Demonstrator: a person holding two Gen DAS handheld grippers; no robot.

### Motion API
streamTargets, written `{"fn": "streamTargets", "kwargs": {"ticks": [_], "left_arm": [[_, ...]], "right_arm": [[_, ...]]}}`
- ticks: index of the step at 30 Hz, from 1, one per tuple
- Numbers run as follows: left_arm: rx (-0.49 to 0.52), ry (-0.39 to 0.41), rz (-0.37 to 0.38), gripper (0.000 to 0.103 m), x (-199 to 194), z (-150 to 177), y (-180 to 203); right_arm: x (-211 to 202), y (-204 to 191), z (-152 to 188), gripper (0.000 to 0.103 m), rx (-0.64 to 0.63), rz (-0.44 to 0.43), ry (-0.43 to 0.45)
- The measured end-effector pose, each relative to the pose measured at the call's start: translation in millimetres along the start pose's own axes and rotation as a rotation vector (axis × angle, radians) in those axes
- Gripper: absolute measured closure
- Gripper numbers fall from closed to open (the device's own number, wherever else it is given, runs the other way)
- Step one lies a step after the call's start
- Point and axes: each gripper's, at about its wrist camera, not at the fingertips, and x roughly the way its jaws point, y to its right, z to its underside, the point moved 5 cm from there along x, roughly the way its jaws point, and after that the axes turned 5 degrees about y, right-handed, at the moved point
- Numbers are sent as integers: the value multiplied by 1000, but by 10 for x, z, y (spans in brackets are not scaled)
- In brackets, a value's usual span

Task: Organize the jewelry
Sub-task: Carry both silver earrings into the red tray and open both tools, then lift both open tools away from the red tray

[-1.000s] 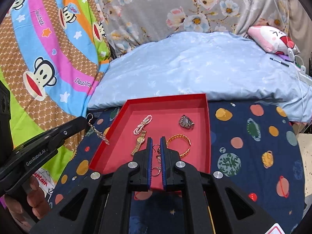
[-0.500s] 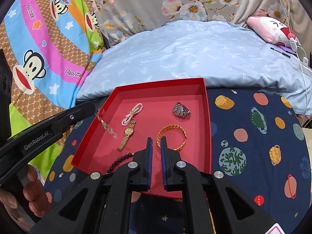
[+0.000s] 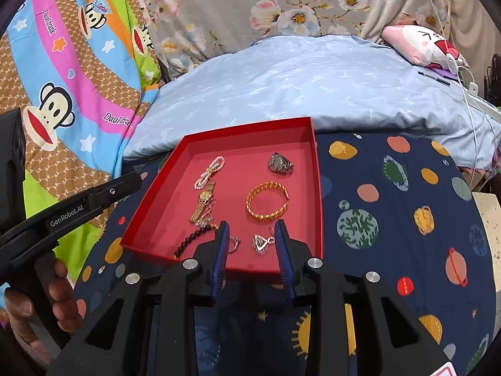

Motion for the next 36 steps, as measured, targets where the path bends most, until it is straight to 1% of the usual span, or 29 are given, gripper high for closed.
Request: {"fn": "streamTargets", "kwargs": {"ticks": [8,18,23,27,32,36], "left_arm": [[-14,-35,-20,69,-258,330,-122],[-1,-101,-52,69,-572,853,-151],[23,-135,-67,65,-720,1145,-161],[43,-166,-73,57,-881,1405,-159],[68,-207,-74,56,-999,1668,-145],[68,-237,-77,56,-1037,1840,-149]], "right_arm": [[-282,77,250,74,19,17,-15],[-615,190,578,73,45,48,-31],[-811,311,781,74,60,82,-44],[-936,351,925,73,72,91,-57],[-1005,319,1136,73,72,83,-90],[-1040,276,1281,72,70,78,-113]]}}
